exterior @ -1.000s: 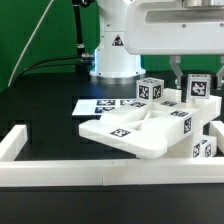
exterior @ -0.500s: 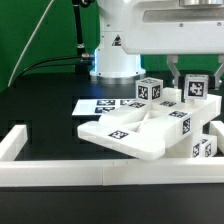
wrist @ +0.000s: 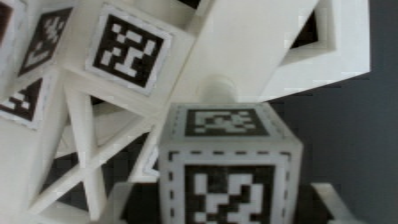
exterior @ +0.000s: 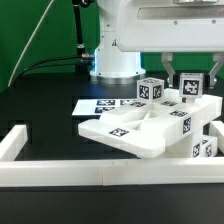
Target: Assemble chair
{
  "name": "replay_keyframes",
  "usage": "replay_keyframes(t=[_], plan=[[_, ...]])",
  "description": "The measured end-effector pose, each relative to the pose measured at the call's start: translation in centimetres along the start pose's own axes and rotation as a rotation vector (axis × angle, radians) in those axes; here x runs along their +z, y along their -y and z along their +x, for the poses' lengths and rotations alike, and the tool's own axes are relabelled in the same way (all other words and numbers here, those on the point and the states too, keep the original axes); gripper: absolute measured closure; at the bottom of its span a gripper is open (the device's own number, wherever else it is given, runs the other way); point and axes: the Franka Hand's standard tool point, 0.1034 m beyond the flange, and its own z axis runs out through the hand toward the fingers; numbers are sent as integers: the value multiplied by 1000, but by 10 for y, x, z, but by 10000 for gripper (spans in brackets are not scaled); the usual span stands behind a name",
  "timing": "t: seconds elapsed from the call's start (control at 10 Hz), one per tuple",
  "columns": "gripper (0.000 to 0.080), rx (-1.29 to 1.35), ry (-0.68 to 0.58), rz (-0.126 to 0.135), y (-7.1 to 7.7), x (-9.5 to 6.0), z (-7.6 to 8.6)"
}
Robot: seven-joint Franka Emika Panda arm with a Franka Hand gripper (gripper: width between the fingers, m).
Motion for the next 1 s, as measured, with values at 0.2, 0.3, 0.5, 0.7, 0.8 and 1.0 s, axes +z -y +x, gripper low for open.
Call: replay_keyframes(t=[0.2, 0.3, 0.5, 0.7, 0.8, 1.0], plan=[[514, 16, 7, 13, 1, -2, -2], [514, 26, 14, 22, 2, -2, -6], [514, 26, 16, 18, 4, 3, -9], [514, 26, 3, 13, 3, 3, -6], [514, 28, 2, 12, 1, 3, -5], [514, 34, 2, 11, -3, 4, -4]])
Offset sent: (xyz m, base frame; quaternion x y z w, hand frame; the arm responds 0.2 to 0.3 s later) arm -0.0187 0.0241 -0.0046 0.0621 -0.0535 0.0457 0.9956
